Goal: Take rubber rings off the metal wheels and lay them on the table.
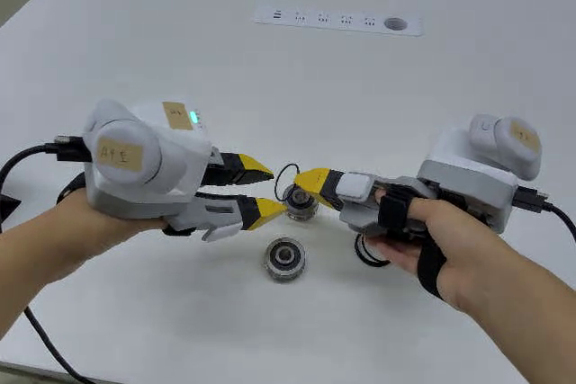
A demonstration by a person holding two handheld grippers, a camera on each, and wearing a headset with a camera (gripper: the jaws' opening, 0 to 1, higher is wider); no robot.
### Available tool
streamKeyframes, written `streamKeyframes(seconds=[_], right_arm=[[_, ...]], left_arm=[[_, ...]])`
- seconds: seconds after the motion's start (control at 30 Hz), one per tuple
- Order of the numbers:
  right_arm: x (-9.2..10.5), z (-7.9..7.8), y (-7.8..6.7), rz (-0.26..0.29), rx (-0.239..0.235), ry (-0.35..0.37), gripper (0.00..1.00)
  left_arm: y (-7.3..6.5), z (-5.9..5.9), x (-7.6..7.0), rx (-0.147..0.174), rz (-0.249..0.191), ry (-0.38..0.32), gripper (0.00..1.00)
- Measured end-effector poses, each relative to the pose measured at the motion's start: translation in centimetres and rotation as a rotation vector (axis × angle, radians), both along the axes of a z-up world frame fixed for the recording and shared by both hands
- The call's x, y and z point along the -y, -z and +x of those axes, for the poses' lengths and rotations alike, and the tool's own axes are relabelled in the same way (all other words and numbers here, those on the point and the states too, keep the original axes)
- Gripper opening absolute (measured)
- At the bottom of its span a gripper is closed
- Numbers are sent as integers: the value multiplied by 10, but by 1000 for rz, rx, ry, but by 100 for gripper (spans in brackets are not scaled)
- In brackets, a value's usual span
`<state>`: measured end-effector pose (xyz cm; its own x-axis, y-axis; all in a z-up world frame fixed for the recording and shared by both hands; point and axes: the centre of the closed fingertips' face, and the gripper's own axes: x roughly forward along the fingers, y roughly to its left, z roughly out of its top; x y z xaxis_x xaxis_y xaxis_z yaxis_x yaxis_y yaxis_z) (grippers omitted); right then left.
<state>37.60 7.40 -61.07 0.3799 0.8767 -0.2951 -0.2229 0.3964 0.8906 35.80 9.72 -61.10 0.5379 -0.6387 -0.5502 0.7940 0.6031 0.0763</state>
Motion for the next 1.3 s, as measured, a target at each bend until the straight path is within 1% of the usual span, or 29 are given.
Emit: streamKeyframes(seconds=[0.1, 0.17, 0.23, 0.27, 0.33, 0.43, 0.57, 0.63, 0.67, 0.73, 0.77, 0.9, 1.0, 1.07, 1.2, 1.3], right_arm=[[9, 2, -4, 9, -2, 29, 1], [16, 4, -4, 13, -6, 51, 2], [23, 4, -3, 10, -11, 71, 2], [26, 4, -2, 10, -15, 77, 2], [32, 2, -1, 11, -26, 94, 2], [41, 0, 2, 2, -32, 112, 2], [53, -6, 7, -2, -52, 137, 2], [59, -10, 10, 3, -77, 159, 2], [64, -11, 13, -2, -87, 171, 2], [69, -15, 15, -4, -96, 185, 2], [71, -15, 16, -6, -100, 190, 2], [80, -19, 24, -22, -119, 211, 2], [85, -24, 31, -49, -130, 216, 2], [88, -24, 34, -60, -133, 220, 2], [96, -29, 42, -105, -137, 219, 2], [101, -31, 47, -138, -142, 222, 2]], left_arm=[[-7, 1, -4, 13, -29, -43, 28], [-13, 1, -6, 14, -63, -65, 31], [-15, -1, -9, 13, -72, -82, 39], [-16, -1, -10, 17, -70, -88, 41], [-18, -3, -13, 23, -71, -98, 42], [-23, -6, -16, 27, -92, -119, 43], [-27, -9, -19, 38, -101, -135, 45], [-31, -14, -17, 31, -126, -129, 48], [-35, -15, -16, 43, -146, -133, 50], [-39, -17, -16, 49, -165, -142, 53], [-40, -18, -17, 51, -166, -143, 53], [-40, -20, -21, 59, -165, -155, 58], [-42, -24, -25, 61, -183, -165, 60], [-44, -25, -27, 65, -186, -172, 60], [-46, -28, -32, 73, -194, -190, 63], [-45, -30, -35, 73, -196, -202, 63]])
